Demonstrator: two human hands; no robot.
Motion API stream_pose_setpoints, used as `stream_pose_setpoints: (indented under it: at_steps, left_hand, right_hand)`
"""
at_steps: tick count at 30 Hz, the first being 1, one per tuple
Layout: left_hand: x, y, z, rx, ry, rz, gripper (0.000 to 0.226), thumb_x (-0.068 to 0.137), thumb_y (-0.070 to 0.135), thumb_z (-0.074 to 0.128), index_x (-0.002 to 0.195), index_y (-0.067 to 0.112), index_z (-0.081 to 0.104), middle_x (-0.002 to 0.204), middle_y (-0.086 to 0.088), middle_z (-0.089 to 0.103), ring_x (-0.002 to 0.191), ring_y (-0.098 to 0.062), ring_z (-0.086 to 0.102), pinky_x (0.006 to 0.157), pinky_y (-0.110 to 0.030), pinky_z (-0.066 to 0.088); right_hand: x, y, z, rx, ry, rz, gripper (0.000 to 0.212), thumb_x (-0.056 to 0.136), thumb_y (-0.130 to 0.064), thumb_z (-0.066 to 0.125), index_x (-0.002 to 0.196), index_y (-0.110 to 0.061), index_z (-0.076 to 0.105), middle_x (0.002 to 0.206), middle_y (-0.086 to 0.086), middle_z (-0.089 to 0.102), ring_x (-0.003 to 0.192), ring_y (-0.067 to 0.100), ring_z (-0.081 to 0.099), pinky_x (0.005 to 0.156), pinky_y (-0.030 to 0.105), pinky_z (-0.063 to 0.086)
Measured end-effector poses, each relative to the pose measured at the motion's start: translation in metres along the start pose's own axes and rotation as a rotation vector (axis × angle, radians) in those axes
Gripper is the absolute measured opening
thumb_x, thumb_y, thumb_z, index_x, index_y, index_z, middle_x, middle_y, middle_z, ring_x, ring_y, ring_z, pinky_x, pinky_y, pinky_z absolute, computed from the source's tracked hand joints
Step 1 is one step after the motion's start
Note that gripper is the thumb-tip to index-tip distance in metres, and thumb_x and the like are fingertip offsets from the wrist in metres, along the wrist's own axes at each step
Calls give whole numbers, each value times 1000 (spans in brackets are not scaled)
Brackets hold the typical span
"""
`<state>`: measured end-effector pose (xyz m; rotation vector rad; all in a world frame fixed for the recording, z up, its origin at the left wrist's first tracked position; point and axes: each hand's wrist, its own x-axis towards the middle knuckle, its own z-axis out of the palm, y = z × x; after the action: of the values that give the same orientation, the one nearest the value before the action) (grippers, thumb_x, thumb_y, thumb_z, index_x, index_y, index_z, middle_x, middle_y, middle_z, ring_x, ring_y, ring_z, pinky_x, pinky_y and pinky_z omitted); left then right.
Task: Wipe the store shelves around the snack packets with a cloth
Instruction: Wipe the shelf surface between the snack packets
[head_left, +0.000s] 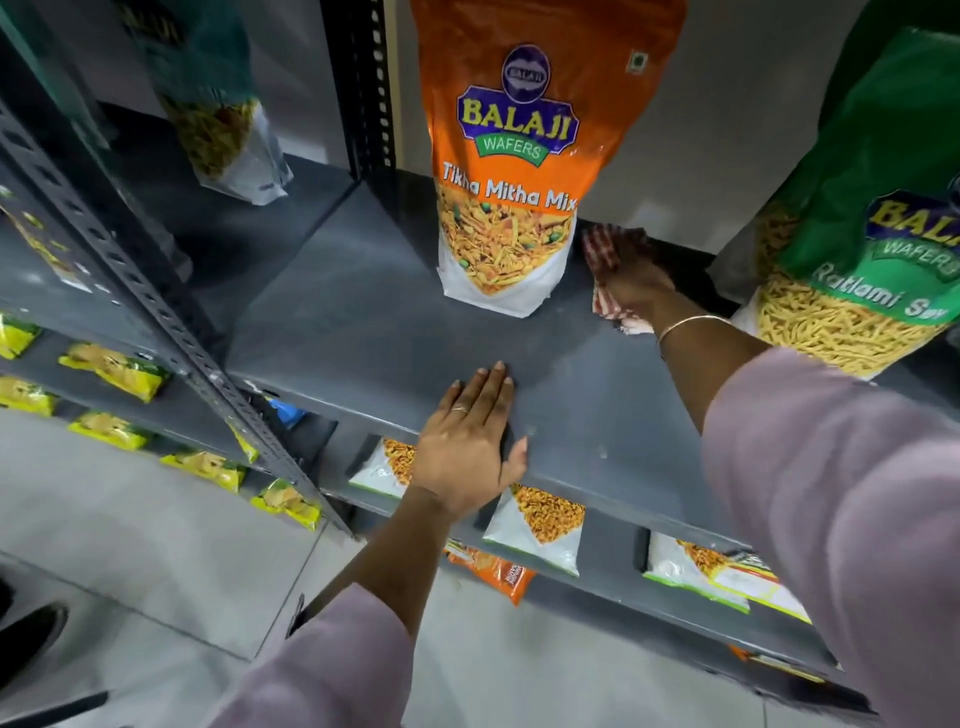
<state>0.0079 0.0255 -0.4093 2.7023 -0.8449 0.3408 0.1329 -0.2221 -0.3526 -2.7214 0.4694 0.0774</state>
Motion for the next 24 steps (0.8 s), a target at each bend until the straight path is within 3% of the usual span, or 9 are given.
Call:
stream_pose_setpoints:
  at_steps: [3, 7, 10, 15, 17, 19, 22, 24]
  left_hand:
    - [0, 0, -1, -1, 15, 0, 60, 87, 40, 32, 117, -2, 62, 125, -16, 60, 113, -30, 59, 100, -37, 32]
    - [0, 2, -5, -9, -12, -5, 61, 80, 38, 37, 117, -3, 61, 125, -18, 60, 112, -32, 59, 99, -38, 31]
    - [0, 3, -10, -8, -52, -13, 60, 79, 36, 38, 117, -4, 62, 124, -19, 60, 112, -32, 59, 100, -38, 30]
    - [0, 6, -15, 18, -120, -26, 62, 77, 35, 37, 119, -5, 59, 125, -21, 59, 113, -35, 58, 101, -38, 25]
    - [-1, 8, -17, 23, -130, -25, 62, 79, 36, 34, 121, -4, 58, 127, -21, 57, 116, -35, 56, 103, -38, 23]
    - [-2, 9, -19, 22, -145, -42, 64, 81, 38, 30, 125, -2, 55, 132, -19, 54, 122, -32, 51, 106, -39, 25]
    - [-4, 10, -19, 23, -158, -52, 65, 82, 38, 28, 127, -1, 54, 134, -17, 52, 124, -31, 49, 107, -38, 25]
    - [-4, 10, -19, 34, -157, -53, 64, 82, 37, 29, 125, -2, 55, 132, -18, 54, 122, -32, 51, 107, -37, 22]
  right_hand:
    - [-20, -7, -6, -37, -44, -82, 59, 97, -44, 20, 153, -26, 7, 162, 2, 5, 149, 31, 11, 123, 42, 13]
    - [-55, 4, 3, 6, -13, -193, 49, 103, -34, 31, 151, -25, 22, 161, -2, 13, 149, 18, 13, 121, 31, 14]
    - [-87, 8, 7, 83, -55, -248, 47, 101, -29, 42, 147, -25, 33, 159, -1, 24, 148, 19, 19, 122, 36, 16]
    - [-130, 31, 6, 161, -298, -297, 48, 97, -20, 51, 143, -28, 41, 158, 0, 25, 148, 20, 18, 123, 42, 14]
    - [-152, 35, -6, 173, -441, -316, 48, 94, -10, 55, 141, -20, 45, 156, 2, 30, 145, 16, 23, 122, 36, 16]
    - [-171, 37, -21, 143, -651, -322, 46, 91, -7, 58, 137, -9, 50, 145, 5, 47, 126, 5, 42, 111, 25, 31]
    - [-190, 36, -51, 148, -980, -322, 50, 79, -15, 56, 123, 7, 56, 106, 4, 63, 77, -9, 58, 78, 7, 44]
    - [-192, 33, -68, 279, -918, -297, 43, 78, -17, 54, 116, 3, 58, 94, -2, 68, 79, -3, 62, 76, 12, 47]
